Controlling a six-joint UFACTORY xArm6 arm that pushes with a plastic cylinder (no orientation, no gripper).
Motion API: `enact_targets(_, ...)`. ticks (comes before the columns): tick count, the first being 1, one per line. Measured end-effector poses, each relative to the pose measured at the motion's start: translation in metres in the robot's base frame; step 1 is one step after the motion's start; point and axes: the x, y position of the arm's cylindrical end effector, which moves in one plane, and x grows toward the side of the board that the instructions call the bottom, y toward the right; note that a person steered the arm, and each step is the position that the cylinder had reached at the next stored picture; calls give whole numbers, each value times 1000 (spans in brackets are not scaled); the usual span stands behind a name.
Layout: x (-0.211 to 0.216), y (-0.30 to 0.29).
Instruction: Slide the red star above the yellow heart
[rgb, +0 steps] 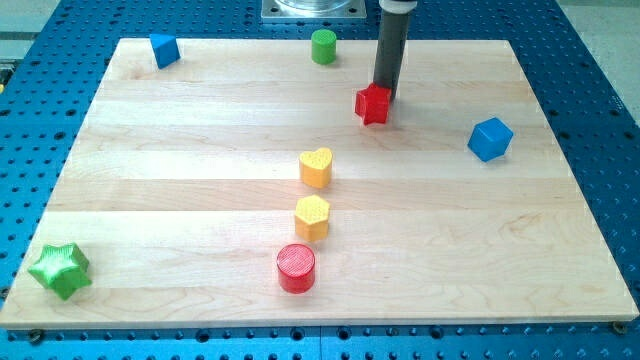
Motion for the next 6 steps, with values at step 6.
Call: enact_targets(6, 36, -87)
